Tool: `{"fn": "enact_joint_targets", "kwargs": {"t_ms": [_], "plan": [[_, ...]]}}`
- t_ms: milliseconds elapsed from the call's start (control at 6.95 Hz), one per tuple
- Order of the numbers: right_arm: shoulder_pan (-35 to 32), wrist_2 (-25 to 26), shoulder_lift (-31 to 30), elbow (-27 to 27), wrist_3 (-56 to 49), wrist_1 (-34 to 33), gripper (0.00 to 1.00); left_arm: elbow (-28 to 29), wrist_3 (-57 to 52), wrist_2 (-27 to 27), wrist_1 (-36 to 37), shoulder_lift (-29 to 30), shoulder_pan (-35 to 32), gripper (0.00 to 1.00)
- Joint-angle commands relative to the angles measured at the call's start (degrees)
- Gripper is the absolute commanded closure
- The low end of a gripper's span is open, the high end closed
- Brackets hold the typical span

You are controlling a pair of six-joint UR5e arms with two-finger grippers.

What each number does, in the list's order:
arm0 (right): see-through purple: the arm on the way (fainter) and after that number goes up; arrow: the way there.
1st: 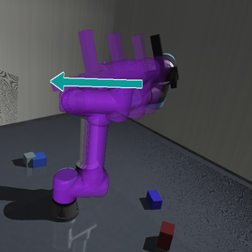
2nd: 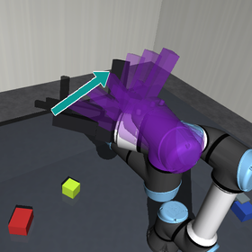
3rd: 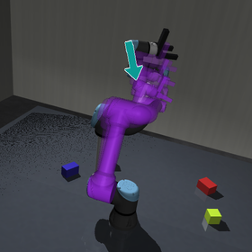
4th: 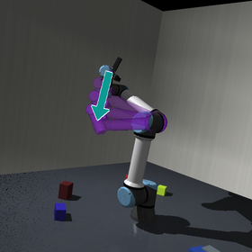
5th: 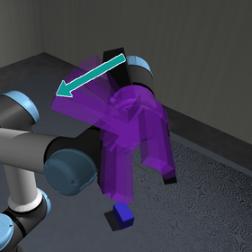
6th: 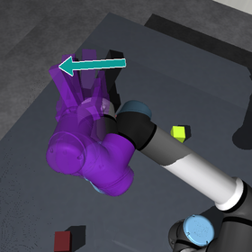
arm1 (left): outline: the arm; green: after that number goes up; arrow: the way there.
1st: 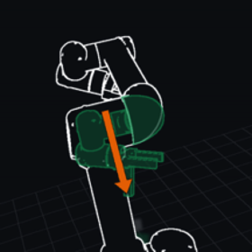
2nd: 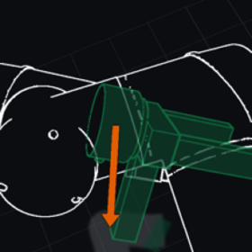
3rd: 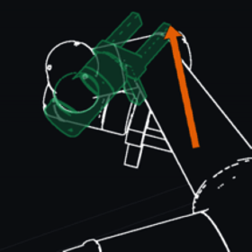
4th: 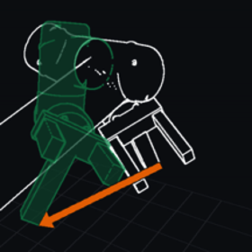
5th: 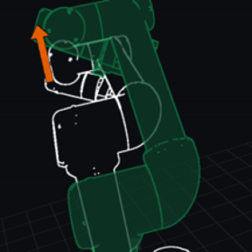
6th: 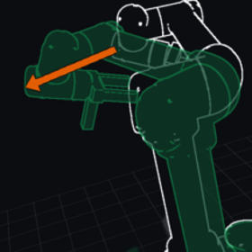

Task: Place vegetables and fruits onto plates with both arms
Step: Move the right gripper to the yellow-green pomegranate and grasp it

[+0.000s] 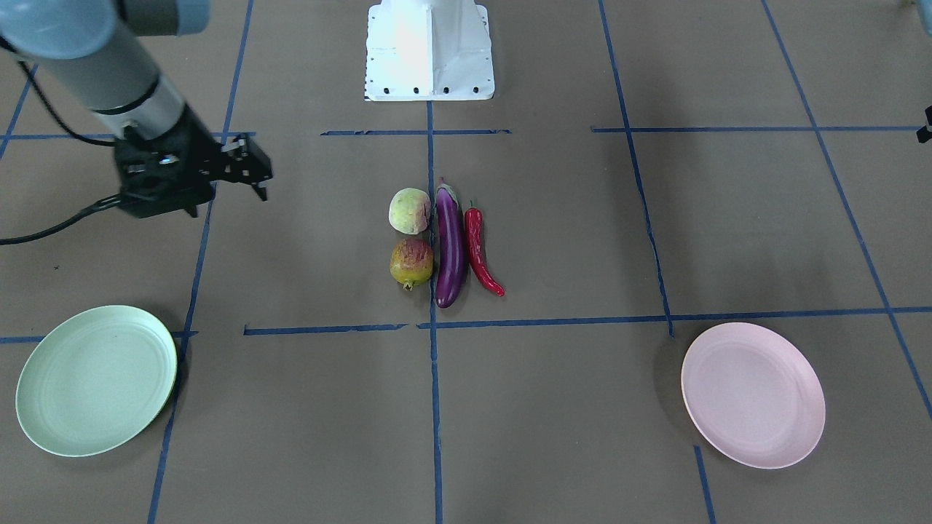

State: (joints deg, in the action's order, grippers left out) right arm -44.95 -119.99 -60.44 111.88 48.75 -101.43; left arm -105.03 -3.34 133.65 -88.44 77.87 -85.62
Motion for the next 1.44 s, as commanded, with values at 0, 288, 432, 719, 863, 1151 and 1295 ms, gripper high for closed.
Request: {"fn": "enact_joint_targets", "kwargs": {"t_ms": [0,288,432,719,863,1151,1295], "plan": [[12.9,14.3,7.6,-2.2,18.6,0.0,0.00,0.0,0.0,0.0,-0.1,0.0,0.0,0.00],[18.9,23.0,10.2,-9.6,27.7,8.4,0.00,0.0,0.0,0.0,0.0,0.0,0.0,0.00],[20.4,25.7,10.3,-13.1,28.2,11.9,0.00,0.1,0.0,0.0,0.0,0.0,0.0,0.00],[22.3,27.6,10.7,-15.5,29.1,12.0,0.01,0.2,0.0,0.0,0.0,0.0,0.1,0.00],[23.3,28.7,11.1,-17.5,29.2,12.2,0.01,0.4,0.1,0.0,-0.2,0.0,0.1,0.00],[23.9,28.9,12.7,-20.7,29.2,12.3,0.06,0.5,0.1,0.0,-0.2,0.0,0.1,0.00],[24.1,28.9,12.7,-20.8,29.3,12.3,0.28,0.5,0.1,0.0,-0.2,0.0,0.1,0.00]]}}
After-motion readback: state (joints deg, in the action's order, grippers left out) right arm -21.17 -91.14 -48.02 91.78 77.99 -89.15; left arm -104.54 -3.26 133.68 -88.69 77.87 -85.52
